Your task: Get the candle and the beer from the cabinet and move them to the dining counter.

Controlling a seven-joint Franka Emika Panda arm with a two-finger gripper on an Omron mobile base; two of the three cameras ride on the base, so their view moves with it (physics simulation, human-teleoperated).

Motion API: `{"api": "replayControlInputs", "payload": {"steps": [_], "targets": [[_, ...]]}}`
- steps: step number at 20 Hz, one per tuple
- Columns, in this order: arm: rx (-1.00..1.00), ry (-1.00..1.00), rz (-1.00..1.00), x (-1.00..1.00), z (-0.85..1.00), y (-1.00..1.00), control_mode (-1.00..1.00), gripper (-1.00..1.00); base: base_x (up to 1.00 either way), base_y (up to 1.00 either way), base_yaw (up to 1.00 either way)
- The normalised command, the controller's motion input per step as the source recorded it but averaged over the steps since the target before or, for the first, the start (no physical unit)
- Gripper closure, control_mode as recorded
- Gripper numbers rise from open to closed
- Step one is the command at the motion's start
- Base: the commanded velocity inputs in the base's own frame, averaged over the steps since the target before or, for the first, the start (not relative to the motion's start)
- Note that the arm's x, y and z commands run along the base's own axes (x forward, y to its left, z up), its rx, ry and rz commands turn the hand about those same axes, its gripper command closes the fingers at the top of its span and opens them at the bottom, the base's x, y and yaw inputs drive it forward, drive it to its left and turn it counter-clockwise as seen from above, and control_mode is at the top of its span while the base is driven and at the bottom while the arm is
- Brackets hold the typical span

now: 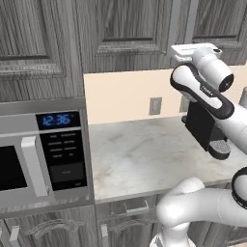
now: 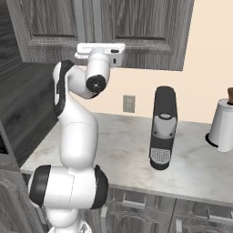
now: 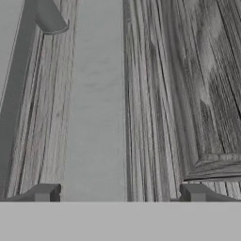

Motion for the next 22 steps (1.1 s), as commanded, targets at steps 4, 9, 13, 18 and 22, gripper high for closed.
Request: {"api": "replayControlInputs", "payload": {"steps": [4, 9, 13, 18, 22], "targets": [[-0.01, 0.08, -0.04, 0.42, 0.0, 0.1, -1.0, 1.0, 0.0, 0.0, 0.0], [-0.01, 0.02, -0.01, 0.15, -0.01, 0.05, -1.0, 1.0, 0.0, 0.0, 0.0], [-0.01, 0.01, 0.0, 0.0, -0.02, 0.01, -1.0, 1.0, 0.0, 0.0, 0.0], [-0.02, 0.05, 0.0, -0.14, -0.1, -0.03, -1.0, 1.0, 0.0, 0.0, 0.0], [0.0, 0.01, 0.0, -0.6, 0.0, -0.43, -1.0, 1.0, 0.0, 0.0, 0.0]]}}
